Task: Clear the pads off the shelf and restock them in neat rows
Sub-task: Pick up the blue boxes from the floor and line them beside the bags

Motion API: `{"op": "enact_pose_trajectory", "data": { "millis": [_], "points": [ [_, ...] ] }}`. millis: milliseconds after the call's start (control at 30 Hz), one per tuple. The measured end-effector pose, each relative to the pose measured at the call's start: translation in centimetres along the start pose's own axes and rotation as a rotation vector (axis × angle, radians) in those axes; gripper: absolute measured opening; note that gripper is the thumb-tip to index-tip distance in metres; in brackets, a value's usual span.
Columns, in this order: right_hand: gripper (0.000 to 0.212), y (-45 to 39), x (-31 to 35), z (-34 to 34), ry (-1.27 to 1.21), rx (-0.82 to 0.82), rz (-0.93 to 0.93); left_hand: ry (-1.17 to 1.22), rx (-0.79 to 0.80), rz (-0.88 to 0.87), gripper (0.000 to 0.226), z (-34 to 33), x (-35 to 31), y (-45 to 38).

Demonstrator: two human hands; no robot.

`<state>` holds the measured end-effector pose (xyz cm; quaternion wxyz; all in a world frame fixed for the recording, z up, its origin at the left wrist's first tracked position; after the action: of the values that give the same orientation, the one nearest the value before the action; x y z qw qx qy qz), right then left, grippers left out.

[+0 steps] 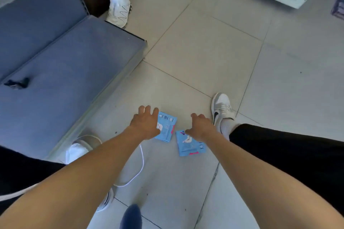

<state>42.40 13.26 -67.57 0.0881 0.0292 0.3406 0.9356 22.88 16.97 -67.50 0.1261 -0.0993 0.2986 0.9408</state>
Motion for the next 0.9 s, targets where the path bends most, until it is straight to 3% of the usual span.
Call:
{"op": "enact_pose_trajectory", "data": {
  "millis": [200, 400, 633, 733, 900],
  "points": [
    [0.076, -3.3, -1.6, -7.9, -0.104, 0.1, -0.159, 0.036, 0.039, 0.001, 0.088, -6.5, -0.4, -4.9],
    [0.095, -5.4, -0.5, -10.8, -0.053, 0.012, -0.238, 0.073, -0.042, 0.051, 0.098, -10.9, -1.1, -7.5],
    [0.088, -6.5, -0.6, -11.7, -0.025, -0.042, -0.231, 0.08, -0.085, 0.131, 0.11, -12.1, -1.6, -8.3],
    [0.088, -6.3, -1.1, -9.9, -0.114, -0.048, -0.21, 0.223, -0.055, 0.163, 0.114, -10.9, -1.8, -8.3],
    [0.083, -4.9, -1.1, -4.7, -0.41, -0.111, -0.022, 0.74, -0.075, 0.224, 0.105, -6.9, -1.0, -7.3]
  ]
}}
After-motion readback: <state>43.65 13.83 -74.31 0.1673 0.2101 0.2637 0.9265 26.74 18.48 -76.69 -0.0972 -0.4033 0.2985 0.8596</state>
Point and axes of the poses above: each hand's wrist, its own y-axis away from the middle knuckle, its own z-axis out of the back of the hand, x = y × z, the point moved 6 cm from there along -y, towards the middle knuckle, and after that the axes turned 10 degrees about y, right-handed, at the moved point
